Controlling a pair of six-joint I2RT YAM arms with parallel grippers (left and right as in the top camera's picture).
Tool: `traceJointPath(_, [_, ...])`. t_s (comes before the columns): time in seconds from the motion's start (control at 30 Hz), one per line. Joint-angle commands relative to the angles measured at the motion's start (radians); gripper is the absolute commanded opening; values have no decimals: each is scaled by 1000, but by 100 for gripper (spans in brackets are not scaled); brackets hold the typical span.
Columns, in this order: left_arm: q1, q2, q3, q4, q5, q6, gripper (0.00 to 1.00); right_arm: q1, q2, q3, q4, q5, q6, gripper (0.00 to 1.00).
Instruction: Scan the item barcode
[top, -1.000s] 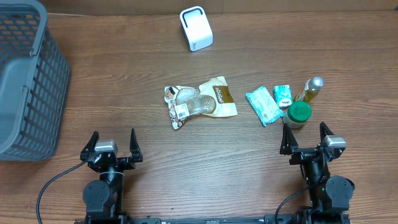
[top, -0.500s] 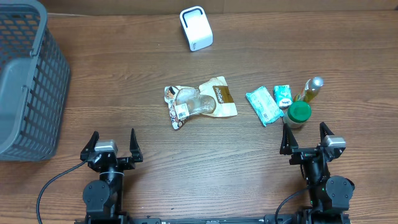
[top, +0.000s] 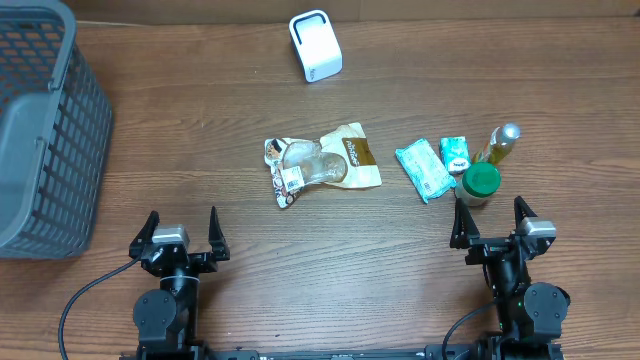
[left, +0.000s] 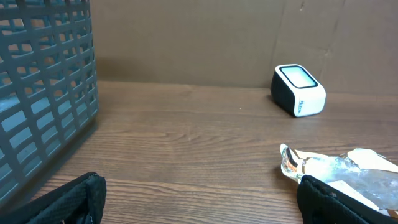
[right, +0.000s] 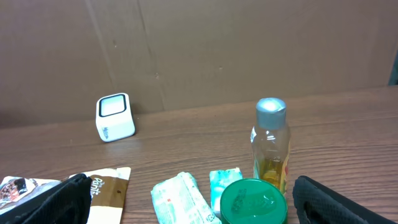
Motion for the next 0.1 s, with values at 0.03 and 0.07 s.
traceJointPath(0.03, [-9, -11, -3, 1, 8, 14, 100, 5, -8, -10, 4, 10, 4, 100])
traceJointPath(0.07, [-9, -11, -3, 1, 8, 14, 99, 5, -8, -10, 4, 10, 4, 100])
